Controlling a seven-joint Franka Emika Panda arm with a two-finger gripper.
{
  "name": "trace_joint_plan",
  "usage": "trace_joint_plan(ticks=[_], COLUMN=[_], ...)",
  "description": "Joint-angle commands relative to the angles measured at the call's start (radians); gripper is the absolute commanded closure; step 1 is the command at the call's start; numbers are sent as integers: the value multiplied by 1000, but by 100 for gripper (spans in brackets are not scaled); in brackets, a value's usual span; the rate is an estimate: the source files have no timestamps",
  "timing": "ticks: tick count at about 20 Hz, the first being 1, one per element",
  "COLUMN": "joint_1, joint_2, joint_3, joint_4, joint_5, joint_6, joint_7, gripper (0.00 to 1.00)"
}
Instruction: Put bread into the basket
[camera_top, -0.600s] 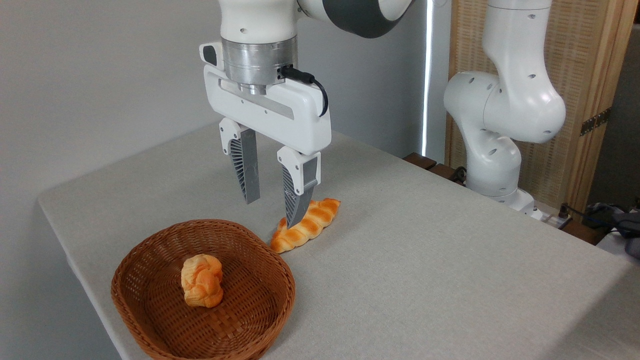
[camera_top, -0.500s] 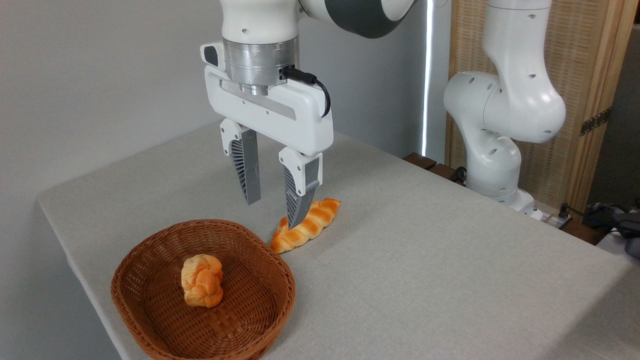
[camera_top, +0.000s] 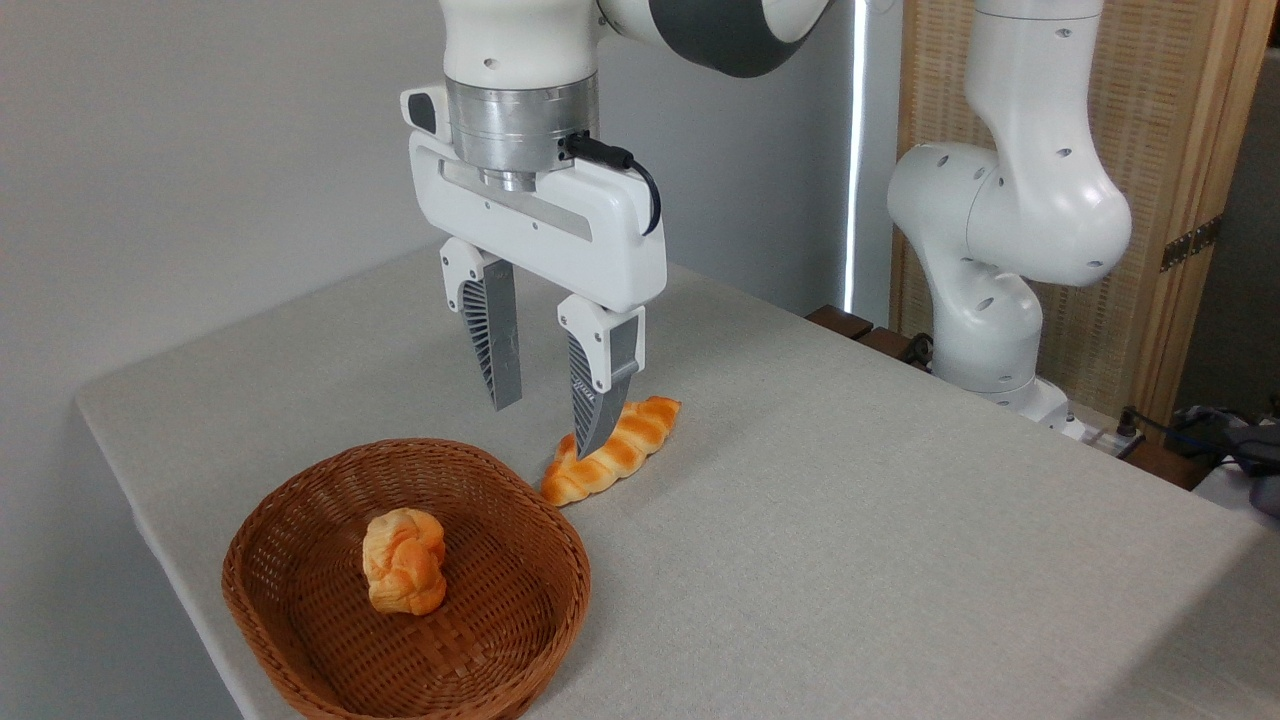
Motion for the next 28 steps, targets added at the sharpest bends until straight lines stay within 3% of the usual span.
trace_joint_plan(ticks=[1, 13, 21, 28], joint_1=[3, -8, -36, -105], joint_2=[3, -9, -73, -158], joint_3=[3, -3, -11, -11], joint_4=[14, -26, -202, -374], joint_5=[-10, -10, -10, -11], joint_6=[-19, -23, 89, 145], joint_7=[13, 15, 13, -4], gripper=[0, 0, 0, 0])
